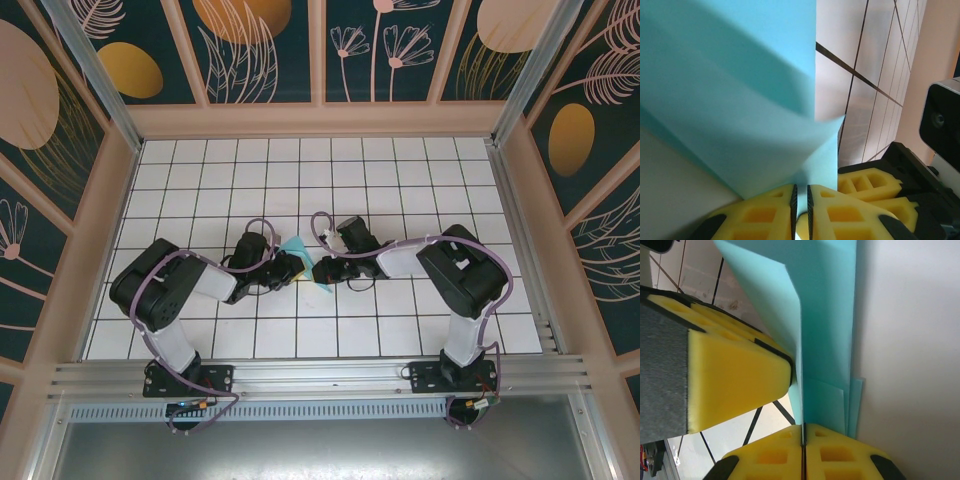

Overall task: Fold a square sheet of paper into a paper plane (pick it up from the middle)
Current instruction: Fold the wing for the fifth time at the center of the table.

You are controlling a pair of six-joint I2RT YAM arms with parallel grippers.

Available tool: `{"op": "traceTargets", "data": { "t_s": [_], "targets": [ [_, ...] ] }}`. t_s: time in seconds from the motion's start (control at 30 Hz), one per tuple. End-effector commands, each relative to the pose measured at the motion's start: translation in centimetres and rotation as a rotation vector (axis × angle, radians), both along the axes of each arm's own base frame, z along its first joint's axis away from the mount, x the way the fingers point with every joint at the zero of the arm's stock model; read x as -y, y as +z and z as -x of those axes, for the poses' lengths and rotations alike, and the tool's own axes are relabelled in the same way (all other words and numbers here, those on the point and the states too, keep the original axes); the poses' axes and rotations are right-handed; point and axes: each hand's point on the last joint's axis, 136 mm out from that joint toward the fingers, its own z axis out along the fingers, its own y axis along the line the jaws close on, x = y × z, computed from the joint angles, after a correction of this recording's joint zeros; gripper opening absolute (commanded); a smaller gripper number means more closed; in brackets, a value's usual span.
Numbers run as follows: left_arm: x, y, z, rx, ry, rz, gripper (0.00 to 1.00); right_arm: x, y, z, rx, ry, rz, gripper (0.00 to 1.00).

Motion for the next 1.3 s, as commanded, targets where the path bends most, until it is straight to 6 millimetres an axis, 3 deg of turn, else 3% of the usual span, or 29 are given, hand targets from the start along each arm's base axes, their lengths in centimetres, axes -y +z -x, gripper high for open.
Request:
{"op": "traceTargets", "data": {
  "t_s": [0.0, 0.23, 0.43, 0.83, 1.1, 1.27],
  "targets": [
    [0.0, -0.6, -0.4, 0.014, -0.001, -0.031, 0.18, 0.3, -1.0, 0.5, -0.042, -0.002, 0.031, 0.13],
    [-0.4, -1.2, -0.4, 0.003, 0.007, -0.073, 0.17, 0.1, 2.1, -0.1, -0.028, -0.028, -0.015, 0.28],
    [-0.6, -1.7, -0.3, -0.006, 0.01, -0.09, 0.16, 1.0, 3.6, 0.1, -0.029, -0.051, -0.015, 0.31],
    [-0.6, -1.6, -0.4, -0.005, 0.007, -0.091, 0.16, 2.0, 0.5, 0.8, -0.088, -0.059, 0.066, 0.28],
    [-0.6, -1.6, -0.4, -0.005, 0.008, -0.093, 0.16, 2.4, 0.0, 0.6, -0.084, -0.077, 0.095, 0.25],
    [-0.6, -1.7, -0.3, -0.006, 0.007, -0.093, 0.16, 2.3, 0.2, 0.5, -0.081, -0.076, 0.085, 0.18]
  ]
}}
